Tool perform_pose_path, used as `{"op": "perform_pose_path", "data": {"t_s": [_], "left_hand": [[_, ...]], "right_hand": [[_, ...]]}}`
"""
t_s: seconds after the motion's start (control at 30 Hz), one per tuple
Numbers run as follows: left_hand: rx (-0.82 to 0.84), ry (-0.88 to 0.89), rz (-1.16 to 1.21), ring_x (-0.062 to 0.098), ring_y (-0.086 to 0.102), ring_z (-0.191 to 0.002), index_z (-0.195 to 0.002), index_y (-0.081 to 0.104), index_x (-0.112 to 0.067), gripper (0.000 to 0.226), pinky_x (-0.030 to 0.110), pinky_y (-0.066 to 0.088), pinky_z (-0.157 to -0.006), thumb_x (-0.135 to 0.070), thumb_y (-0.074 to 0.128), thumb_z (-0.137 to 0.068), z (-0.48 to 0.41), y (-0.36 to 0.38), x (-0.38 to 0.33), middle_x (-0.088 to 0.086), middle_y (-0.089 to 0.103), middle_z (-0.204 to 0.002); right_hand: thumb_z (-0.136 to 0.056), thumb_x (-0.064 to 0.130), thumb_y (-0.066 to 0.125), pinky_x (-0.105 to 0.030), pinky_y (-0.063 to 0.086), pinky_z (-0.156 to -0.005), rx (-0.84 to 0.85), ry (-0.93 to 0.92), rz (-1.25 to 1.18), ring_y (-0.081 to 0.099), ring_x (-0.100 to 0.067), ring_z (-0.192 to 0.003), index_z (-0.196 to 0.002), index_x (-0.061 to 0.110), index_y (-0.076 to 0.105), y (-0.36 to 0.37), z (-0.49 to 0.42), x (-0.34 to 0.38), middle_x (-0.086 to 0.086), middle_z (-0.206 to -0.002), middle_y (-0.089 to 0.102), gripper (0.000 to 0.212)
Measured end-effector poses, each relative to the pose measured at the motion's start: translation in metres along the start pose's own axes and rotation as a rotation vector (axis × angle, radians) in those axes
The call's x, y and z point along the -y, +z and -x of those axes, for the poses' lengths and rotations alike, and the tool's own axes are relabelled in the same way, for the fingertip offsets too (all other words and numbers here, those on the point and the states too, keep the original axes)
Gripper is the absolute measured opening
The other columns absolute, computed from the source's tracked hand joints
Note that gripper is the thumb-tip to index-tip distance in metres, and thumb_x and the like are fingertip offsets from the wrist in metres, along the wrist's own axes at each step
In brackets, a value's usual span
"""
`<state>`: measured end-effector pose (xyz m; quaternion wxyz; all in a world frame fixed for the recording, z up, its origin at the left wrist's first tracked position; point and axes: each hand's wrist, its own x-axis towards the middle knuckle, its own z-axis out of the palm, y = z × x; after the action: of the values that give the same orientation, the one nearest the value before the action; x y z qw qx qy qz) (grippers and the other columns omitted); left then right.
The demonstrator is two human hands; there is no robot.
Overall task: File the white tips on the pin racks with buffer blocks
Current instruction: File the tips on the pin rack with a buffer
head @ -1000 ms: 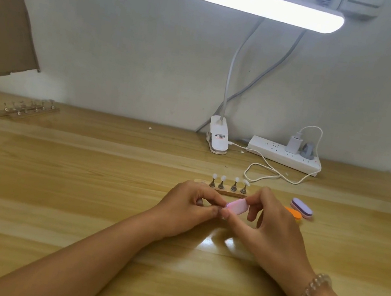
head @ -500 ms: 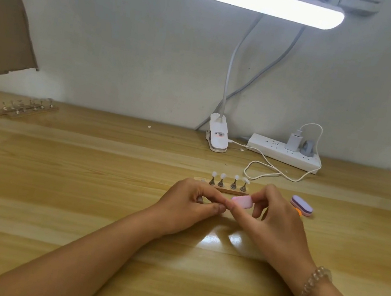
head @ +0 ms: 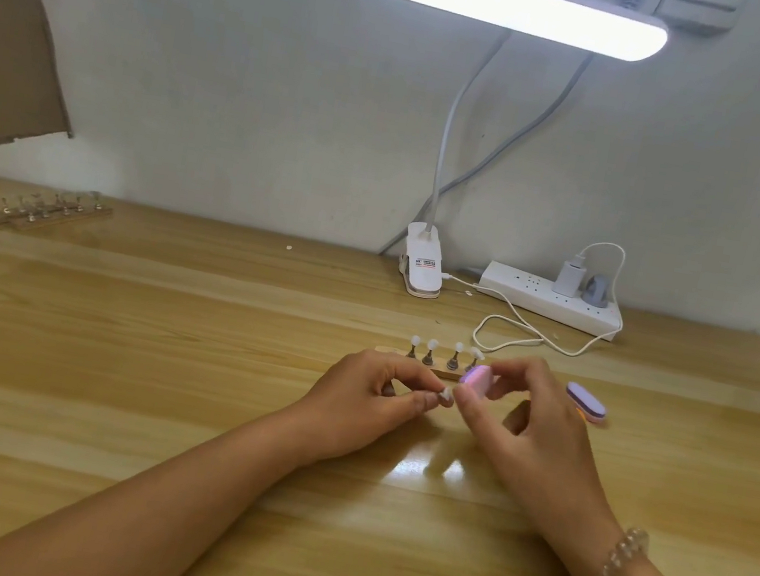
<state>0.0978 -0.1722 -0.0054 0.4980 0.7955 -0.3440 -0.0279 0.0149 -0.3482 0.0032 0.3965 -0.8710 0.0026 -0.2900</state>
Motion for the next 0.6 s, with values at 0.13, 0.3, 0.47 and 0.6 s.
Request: {"op": "perform_pose_path", "data": {"t_s": [0.13,0.3,0.47,0.6], "left_hand": [[0.034,0.004,-0.089,0.011,0.048,-0.061,-0.096,0.074,-0.031,0.018,0.032,0.044,-0.068,-0.018,0.062,-0.095,0.0013,-0.0008,-0.0016,-0.02,0.062,-0.074],[0.028,-0.004,-0.079,0.014,0.054,-0.065,-0.095,0.071,-0.028,0.014,0.043,0.052,-0.076,-0.02,0.06,-0.097,0.0025,-0.0011,-0.0048,-0.016,0.064,-0.079],[0.045,0.014,-0.045,0.028,0.058,-0.072,-0.09,0.067,-0.035,0.015,0.052,0.053,-0.077,-0.029,0.054,-0.092,0.0036,-0.0012,-0.0074,-0.009,0.066,-0.085],[0.062,0.003,-0.062,0.013,0.055,-0.068,-0.087,0.065,-0.041,0.016,0.052,0.053,-0.076,-0.036,0.05,-0.087,0.0034,0.0001,-0.0071,-0.015,0.062,-0.08]], "right_hand": [[-0.081,0.035,0.071,-0.032,0.05,-0.06,0.164,-0.146,0.072,0.058,-0.015,-0.061,-0.106,0.033,0.06,0.0042,0.0056,0.0074,0.016,-0.103,0.056,0.028],[-0.08,0.036,0.074,-0.029,0.049,-0.063,0.146,-0.074,0.048,0.056,-0.013,-0.059,-0.103,0.03,0.064,0.0009,0.0005,0.0022,0.014,-0.1,0.063,0.026],[-0.075,0.049,0.071,-0.031,0.048,-0.06,0.154,-0.114,0.062,0.056,-0.014,-0.059,-0.098,0.033,0.062,0.0004,0.0043,0.0062,0.017,-0.097,0.063,0.03],[-0.074,0.053,0.07,-0.031,0.045,-0.06,0.092,-0.079,0.094,0.054,-0.01,-0.061,-0.094,0.033,0.061,0.0022,0.0,0.0031,0.017,-0.094,0.063,0.029]]}}
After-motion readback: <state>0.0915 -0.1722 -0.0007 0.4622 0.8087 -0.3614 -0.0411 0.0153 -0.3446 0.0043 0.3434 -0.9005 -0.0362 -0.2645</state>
